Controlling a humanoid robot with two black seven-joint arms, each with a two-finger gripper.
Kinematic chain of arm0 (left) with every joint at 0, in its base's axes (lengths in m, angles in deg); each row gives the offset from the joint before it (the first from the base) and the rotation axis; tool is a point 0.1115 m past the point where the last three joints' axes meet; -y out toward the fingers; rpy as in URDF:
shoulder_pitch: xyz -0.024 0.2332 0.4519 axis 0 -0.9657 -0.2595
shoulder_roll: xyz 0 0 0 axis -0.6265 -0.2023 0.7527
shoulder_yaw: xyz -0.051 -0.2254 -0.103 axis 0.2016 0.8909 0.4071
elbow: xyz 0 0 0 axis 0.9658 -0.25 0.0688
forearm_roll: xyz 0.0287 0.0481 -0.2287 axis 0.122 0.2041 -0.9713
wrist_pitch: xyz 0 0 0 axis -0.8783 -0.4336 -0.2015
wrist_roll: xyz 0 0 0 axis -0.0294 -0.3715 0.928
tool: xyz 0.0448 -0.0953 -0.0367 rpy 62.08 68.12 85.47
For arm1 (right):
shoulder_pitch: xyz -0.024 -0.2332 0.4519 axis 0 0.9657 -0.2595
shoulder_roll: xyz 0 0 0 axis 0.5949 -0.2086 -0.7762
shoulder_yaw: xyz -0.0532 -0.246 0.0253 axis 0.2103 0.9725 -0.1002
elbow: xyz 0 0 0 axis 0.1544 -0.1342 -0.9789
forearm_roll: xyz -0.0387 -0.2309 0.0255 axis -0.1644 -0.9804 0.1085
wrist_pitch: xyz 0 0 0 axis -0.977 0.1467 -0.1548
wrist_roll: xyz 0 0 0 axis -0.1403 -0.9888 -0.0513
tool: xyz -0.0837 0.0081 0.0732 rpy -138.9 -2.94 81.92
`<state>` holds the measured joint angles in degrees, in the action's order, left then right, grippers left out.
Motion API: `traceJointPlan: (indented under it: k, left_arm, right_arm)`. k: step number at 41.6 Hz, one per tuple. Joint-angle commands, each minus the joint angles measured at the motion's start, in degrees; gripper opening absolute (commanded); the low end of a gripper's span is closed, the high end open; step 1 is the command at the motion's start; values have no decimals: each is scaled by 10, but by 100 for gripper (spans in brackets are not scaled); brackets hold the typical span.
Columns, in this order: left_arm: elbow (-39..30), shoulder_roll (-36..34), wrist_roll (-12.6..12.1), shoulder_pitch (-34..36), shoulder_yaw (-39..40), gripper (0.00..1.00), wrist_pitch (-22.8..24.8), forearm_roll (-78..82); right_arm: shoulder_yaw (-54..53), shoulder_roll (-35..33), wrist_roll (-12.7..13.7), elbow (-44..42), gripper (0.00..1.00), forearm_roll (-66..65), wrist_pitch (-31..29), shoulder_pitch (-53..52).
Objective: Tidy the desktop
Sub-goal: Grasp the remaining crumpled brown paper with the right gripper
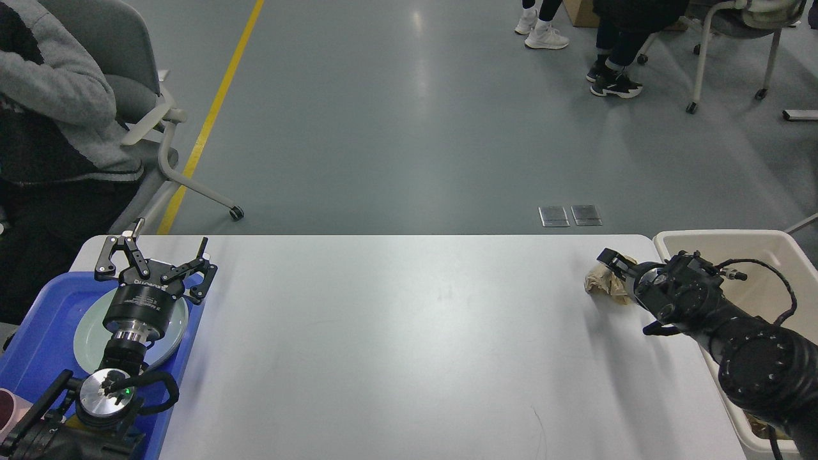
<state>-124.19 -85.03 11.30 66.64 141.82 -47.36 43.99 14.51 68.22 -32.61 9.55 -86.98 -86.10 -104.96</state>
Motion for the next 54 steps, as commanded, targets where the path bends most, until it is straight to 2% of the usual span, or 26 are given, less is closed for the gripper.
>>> traceJointPlan:
  k: [1, 18, 36, 41, 42, 43, 44, 50, 53, 54]
  left_arm:
    - [0, 0, 0, 0, 0, 96, 1, 0]
    - [0, 0, 0, 0, 0, 96, 1, 0]
    - [0, 0, 0, 0, 0, 96, 1, 0]
    - [0, 0, 0, 0, 0, 96, 0, 0]
    - [0, 0, 0, 0, 0, 96, 0, 0]
    - [0, 0, 0, 0, 0, 96, 0, 0]
    - [0, 0, 0, 0, 0, 96, 0, 0]
    - [0, 0, 0, 0, 0, 96, 0, 0]
    - [0, 0, 0, 0, 0, 96, 1, 0]
    - [0, 0, 0, 0, 0, 96, 0, 0]
  right_arm:
    - [-4, 5, 0, 0, 100, 0, 21, 1]
    - [-4, 16, 0, 4, 100, 0, 55, 10]
    - [-4, 21, 1, 10, 83, 0, 66, 10]
    - [-4, 21, 2, 10, 68, 0, 65, 10]
    - [-4, 21, 2, 10, 62, 0, 65, 10]
    - [-5, 21, 2, 10, 48, 0, 63, 10]
    - [-5, 21, 2, 10, 41, 0, 62, 10]
    - [-6, 20, 4, 11, 9, 0, 58, 11]
    - [-6, 20, 5, 11, 0, 0, 58, 11]
    - [-6, 20, 6, 11, 0, 0, 58, 11]
